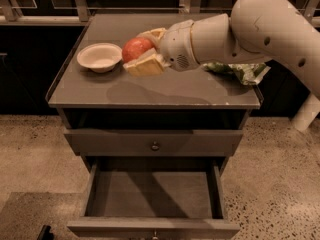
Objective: Pick apple from middle drawer and place on counter
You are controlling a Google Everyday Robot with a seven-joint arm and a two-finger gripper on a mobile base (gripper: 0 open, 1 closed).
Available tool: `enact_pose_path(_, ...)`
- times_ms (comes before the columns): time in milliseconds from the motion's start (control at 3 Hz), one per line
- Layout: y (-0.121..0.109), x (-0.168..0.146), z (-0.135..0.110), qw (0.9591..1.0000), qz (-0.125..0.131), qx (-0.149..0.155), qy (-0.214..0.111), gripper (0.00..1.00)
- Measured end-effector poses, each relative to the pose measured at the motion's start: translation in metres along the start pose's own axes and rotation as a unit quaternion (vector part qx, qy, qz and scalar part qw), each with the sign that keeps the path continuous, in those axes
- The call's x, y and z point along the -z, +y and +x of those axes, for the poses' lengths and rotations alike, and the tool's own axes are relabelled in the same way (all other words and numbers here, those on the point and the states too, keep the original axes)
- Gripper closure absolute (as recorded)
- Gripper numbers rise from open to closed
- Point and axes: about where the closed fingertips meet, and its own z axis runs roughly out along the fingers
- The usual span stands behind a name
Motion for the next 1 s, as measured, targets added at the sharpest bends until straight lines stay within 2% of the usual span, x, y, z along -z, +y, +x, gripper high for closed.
enact_pose_path(333,-0.022,-0.012,0.013,0.9995,0.017,-0.011,-0.023,1.0)
enact_pose_path(667,-0.036,-0.02,0.034,0.9981,0.048,-0.032,-0.023,1.0)
enact_pose_path(1000,-0.042,-0.025,0.06,0.9946,0.088,-0.05,-0.023,1.0)
